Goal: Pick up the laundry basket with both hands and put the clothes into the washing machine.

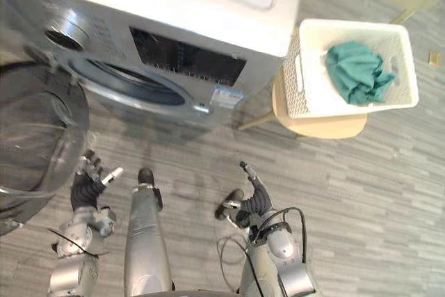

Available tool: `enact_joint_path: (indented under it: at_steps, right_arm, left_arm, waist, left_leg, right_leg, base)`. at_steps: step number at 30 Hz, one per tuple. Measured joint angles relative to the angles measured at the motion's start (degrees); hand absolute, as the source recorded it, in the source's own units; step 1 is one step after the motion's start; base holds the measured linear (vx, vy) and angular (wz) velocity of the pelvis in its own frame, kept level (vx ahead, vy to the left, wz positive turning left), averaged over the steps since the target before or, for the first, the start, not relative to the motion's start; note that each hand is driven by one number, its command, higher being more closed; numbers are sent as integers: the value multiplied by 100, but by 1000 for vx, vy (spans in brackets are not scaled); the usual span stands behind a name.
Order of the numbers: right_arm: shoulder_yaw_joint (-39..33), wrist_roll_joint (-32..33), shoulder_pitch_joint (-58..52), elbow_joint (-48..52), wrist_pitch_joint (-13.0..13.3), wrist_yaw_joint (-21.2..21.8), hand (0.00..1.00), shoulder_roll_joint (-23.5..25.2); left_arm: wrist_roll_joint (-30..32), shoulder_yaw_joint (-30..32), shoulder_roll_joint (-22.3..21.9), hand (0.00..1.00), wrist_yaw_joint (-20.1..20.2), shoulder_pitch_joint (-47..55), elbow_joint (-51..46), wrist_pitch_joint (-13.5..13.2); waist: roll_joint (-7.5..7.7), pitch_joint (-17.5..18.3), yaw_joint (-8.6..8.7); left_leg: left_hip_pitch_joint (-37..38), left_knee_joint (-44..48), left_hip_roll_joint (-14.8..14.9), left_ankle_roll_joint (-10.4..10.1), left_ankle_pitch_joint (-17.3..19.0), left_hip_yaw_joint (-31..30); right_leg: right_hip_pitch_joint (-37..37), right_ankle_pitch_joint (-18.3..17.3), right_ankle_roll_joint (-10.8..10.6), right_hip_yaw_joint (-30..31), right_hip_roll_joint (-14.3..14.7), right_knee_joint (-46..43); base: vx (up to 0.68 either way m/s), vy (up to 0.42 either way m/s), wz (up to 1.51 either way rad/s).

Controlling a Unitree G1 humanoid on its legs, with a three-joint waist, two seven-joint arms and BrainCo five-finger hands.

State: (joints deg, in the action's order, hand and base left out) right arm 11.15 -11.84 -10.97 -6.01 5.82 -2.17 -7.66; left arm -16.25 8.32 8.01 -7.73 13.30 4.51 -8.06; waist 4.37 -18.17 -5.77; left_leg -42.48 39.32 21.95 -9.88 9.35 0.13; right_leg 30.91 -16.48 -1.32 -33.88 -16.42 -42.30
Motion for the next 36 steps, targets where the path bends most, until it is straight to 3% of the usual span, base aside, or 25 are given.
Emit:
enact_joint_path:
  at_steps: [4,5,9,11,15,16,17,18,19,21,23,25,30,31,32,33,34,35,36]
  right_arm:
    - [-248,-88,33,-965,-20,-162,0,47]
    - [-290,-163,30,-1419,-27,-162,0,54]
    - [-399,-230,58,-1938,-103,-178,0,51]
    - [-460,-230,64,-2168,-129,-296,0,36]
    - [-597,-224,72,-2205,-179,-335,0,33]
    - [-613,-224,128,-2207,-182,-379,0,15]
    - [-623,-219,170,-2207,-183,-401,0,-1]
    - [-618,-216,261,-2221,-190,-423,0,-17]
    - [-637,-212,290,-2215,-191,-445,0,-62]
    - [-731,-197,275,-2215,-194,-508,0,-32]
    - [-874,-171,271,-2213,-210,-548,0,109]
    - [-983,-160,195,-2179,-248,-553,0,279]
    - [-1308,-100,27,-1502,-345,-738,0,479]
    - [-1430,-96,61,-1234,-378,-793,0,496]
    - [-1591,-90,87,-912,-405,-856,0,504]
    - [-1803,-88,225,-495,-426,-1017,0,483]
    - [-1879,-95,305,-278,-425,-1086,0,487]
    - [-2006,-150,443,138,-411,-1299,0,510]
    - [-2037,-229,429,524,-395,-1421,0,512]
  left_arm:
    - [-2,-471,-214,0,27,282,759,-5]
    - [-49,-708,-226,0,81,360,1057,-5]
    - [-254,-817,-295,0,135,379,1369,-3]
    - [-425,-879,-393,0,120,380,1421,-3]
    - [-576,-1132,-456,0,112,347,1417,-1]
    - [-584,-1206,-462,0,112,341,1413,-2]
    - [-584,-1246,-467,0,113,341,1408,-4]
    - [-586,-1260,-566,0,108,381,1408,-4]
    - [-590,-1275,-644,0,109,454,1411,-2]
    - [-586,-1311,-696,0,110,465,1417,-5]
    - [-568,-1311,-654,0,109,315,1493,-9]
    - [-516,-1316,-570,0,78,185,1736,-10]
    - [-325,-1319,-449,0,-10,207,1921,-5]
    - [-326,-1320,-455,0,-16,214,1925,-2]
    - [-325,-1316,-458,0,-17,213,1923,1]
    - [-325,-1314,-537,0,-17,203,1939,18]
    - [-323,-1314,-571,0,-16,198,1939,20]
    - [-316,-1315,-554,0,-11,162,1941,21]
    - [-304,-1297,-426,0,-12,84,1986,34]
  waist:
    - [-110,389,37]
    - [-114,589,76]
    - [-154,840,187]
    - [-287,1031,192]
    - [-380,1237,227]
    - [-391,1275,213]
    - [-397,1274,212]
    - [-484,1320,172]
    - [-600,1420,195]
    - [-684,1539,216]
    - [-668,1565,275]
    - [-641,1561,506]
    - [-568,1537,492]
    - [-559,1527,496]
    - [-495,1486,488]
    - [-601,1419,492]
    - [-663,1396,476]
    - [-649,1342,500]
    - [-468,1299,496]
  left_leg:
    - [1035,-640,-241,-10,-83,256]
    - [1540,-1195,-358,-34,-280,388]
    - [2357,-2336,-519,-73,-839,508]
    - [2778,-2989,-520,160,-1155,487]
    - [3004,-2981,-615,282,-1238,489]
    - [3028,-2808,-673,389,-1157,450]
    - [3027,-2597,-720,334,-979,372]
    - [3070,-2188,-916,137,-518,64]
    - [3160,-2182,-936,136,-328,-53]
    - [3435,-2451,-972,265,-129,-6]
    - [3527,-2615,-1075,265,-121,139]
    - [3585,-2717,-1218,275,-116,203]
    - [3870,-2683,-1218,313,18,836]
    - [3868,-2587,-1201,309,103,992]
    - [3872,-2510,-1195,279,197,1151]
    - [3989,-2574,-1174,358,271,1237]
    - [4069,-2656,-1153,422,248,1303]
    - [4193,-2724,-1079,430,238,1614]
    - [4319,-2680,-1122,418,347,1848]
  right_leg:
    - [-637,-95,-102,124,-146,162]
    - [-943,-90,-146,109,-171,373]
    - [-1416,-6,-192,22,-100,827]
    - [-1725,202,-157,-46,132,1343]
    - [-2020,377,-234,49,201,1751]
    - [-2100,499,-255,143,226,1937]
    - [-2153,550,-285,253,231,2057]
    - [-2212,725,-321,515,316,2264]
    - [-2314,907,-384,682,428,2504]
    - [-2372,1214,-448,1002,540,2938]
    - [-2366,1442,-473,1345,568,3278]
    - [-2415,1611,-469,1814,600,3564]
    - [-2334,1922,-538,2474,636,3783]
    - [-2215,1940,-517,2542,636,3717]
    - [-2076,1906,-293,2538,631,3739]
    - [-2072,1700,452,1884,543,3692]
    - [-2061,1518,741,1478,454,3565]
    - [-1983,1436,701,791,121,3160]
    - [-1933,1452,649,468,-119,2941]
  base:
    - [109,-80,15]
    - [115,-85,15]
    - [125,-103,15]
    - [120,-86,-2]
    - [79,-1,-13]
    - [48,66,-35]
    - [26,126,-77]
    - [30,185,-90]
    - [27,209,-97]
    - [21,244,-78]
    - [-21,197,-42]
    - [-56,138,-10]
    - [-55,61,-61]
    - [-111,30,-93]
    - [-121,52,-111]
    - [-114,76,-116]
    - [-118,85,-140]
    - [-126,28,-129]
    - [-108,-2,-114]
